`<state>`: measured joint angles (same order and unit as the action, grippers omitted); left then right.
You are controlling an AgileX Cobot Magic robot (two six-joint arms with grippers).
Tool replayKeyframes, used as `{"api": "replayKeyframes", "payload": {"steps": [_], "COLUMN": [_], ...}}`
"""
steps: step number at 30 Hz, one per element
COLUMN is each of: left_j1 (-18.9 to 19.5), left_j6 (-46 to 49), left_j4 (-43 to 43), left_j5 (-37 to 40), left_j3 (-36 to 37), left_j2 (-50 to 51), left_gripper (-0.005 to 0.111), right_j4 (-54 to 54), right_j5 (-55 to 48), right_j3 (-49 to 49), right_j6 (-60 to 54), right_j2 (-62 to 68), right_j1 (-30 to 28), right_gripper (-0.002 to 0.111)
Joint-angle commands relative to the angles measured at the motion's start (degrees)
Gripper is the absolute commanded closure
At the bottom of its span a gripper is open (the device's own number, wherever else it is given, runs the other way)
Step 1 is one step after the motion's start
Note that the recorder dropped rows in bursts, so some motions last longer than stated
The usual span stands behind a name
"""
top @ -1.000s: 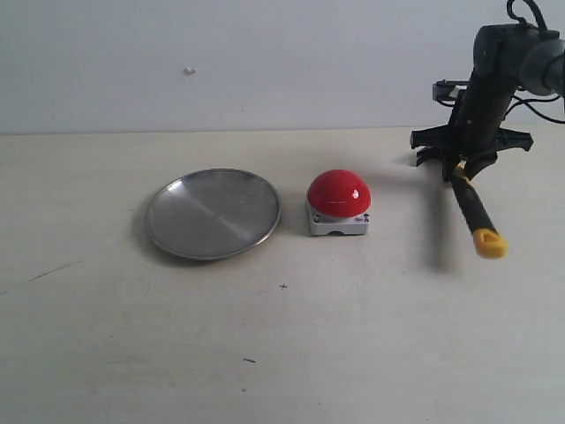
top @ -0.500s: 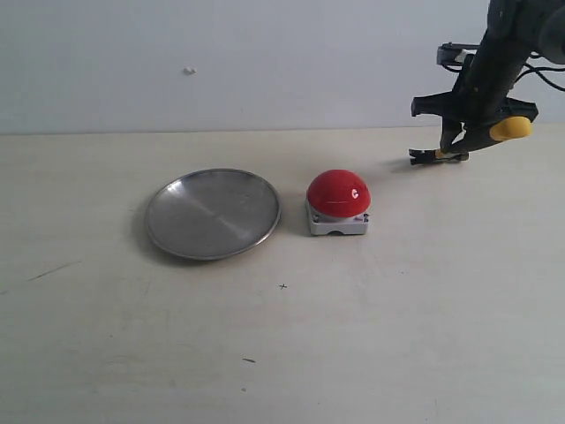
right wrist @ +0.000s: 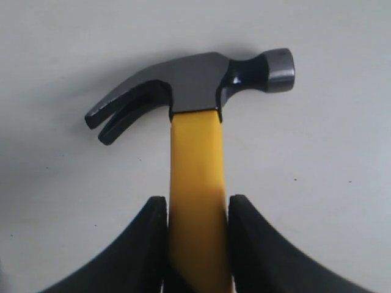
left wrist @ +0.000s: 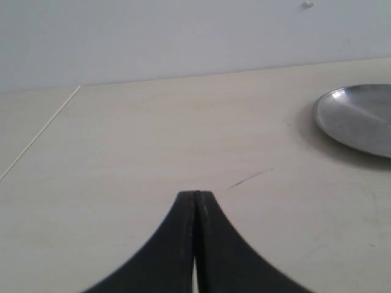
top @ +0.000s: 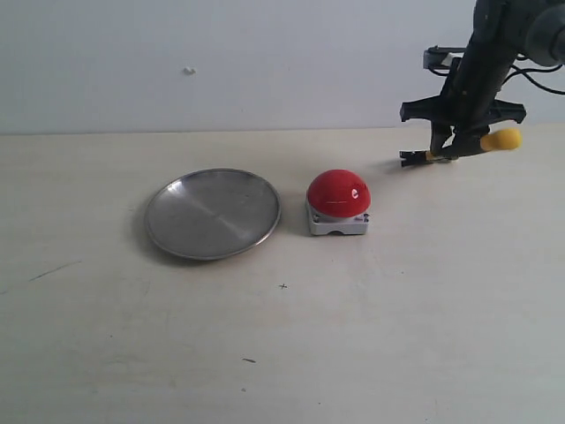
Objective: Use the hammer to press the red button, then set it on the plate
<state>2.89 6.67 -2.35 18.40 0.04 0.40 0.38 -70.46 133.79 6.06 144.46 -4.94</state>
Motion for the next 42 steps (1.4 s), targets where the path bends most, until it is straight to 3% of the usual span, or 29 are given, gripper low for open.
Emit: {"api": "replayKeyframes", "payload": {"steps": [1,13,34,42], "left_j1": [0.06,0.06,0.06,0.06], "left_j6": [1.9,2.0,2.0,2.0], "left_j4": [-0.5,-0.5,-0.4,-0.29], "left_j5": [-1.46,-5.85,-5.83,-5.83], "left_j3": [-0.04,-0.04,-0.04,-0.04], "left_j2": [-0.4,-0.4,-0.4,-0.4], "left_gripper": [0.107,0.107,0.107,0.107], "right_j4": [-0.7,-1.1,-0.7,-0.7], "right_j5": [0.5,0.5,0.5,1.02], "right_j3": [-3.11,-7.17,-7.68,-7.59], "right_j6": [-0.95,-1.51,-1.92,-1.29], "right_j2": [-0.69,-0.59,1.94,1.94], "right_j1": [0.26,0.26,0.26,0.26], "right_gripper": [0.108,0.108,0.108,0.089]}}
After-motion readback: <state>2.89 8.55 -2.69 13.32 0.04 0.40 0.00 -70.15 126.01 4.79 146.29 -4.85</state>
